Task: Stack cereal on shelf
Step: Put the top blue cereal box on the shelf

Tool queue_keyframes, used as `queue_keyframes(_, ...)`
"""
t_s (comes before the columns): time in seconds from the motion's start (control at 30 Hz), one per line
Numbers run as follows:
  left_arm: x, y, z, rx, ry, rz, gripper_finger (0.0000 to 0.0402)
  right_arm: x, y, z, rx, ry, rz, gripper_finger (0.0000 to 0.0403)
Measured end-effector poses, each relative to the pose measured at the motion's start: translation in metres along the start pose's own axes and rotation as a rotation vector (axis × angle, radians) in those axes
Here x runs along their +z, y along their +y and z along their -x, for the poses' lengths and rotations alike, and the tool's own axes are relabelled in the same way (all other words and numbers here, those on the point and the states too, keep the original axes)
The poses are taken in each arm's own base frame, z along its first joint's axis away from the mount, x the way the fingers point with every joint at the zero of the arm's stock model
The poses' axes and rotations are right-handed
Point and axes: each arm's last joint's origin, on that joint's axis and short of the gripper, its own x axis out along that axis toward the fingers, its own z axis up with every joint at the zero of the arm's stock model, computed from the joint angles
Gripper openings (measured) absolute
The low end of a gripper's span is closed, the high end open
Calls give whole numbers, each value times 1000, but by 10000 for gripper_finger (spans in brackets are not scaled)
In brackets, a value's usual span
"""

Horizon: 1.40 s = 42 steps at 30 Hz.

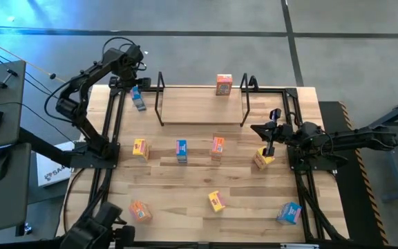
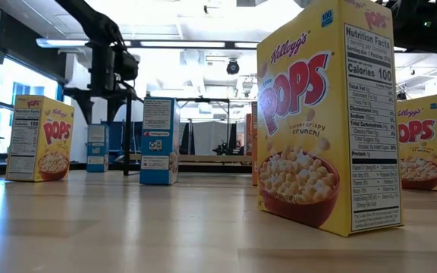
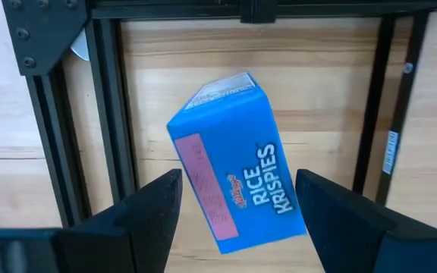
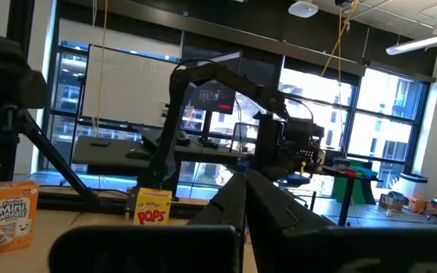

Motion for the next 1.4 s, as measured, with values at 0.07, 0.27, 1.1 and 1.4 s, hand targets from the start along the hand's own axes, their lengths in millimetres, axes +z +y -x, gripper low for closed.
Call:
queue_keyframes(0.07,1,-1,-2,4,7,0,250,0,0,0,3,-1,0,0)
queue_keyframes(0.27,4,-2,-9,19,23,0,250,0,0,0,4,-4,-1,0)
queue_keyframes(1.1,9,-3,4,-23,5,-234,207,0,0,0,7,-5,-8,0)
queue_keyframes(1.4,28,-3,95,36,-286,-392,207,0,0,0,7,-5,-12,0)
